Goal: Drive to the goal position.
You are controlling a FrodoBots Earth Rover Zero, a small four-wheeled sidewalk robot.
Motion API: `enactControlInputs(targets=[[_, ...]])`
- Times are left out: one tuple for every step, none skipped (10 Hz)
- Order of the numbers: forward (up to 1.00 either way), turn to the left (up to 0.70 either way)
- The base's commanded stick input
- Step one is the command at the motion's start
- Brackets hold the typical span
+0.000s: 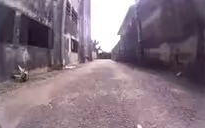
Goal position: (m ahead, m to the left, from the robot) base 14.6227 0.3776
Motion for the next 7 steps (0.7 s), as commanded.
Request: enactControlInputs(targets=[[0.85, 0.00], [0.85, 0.00], [0.85, 0.00], [0.85, 0.00], [0.85, 0.00], [0.85, 0.00], [0.85, 0.00]])
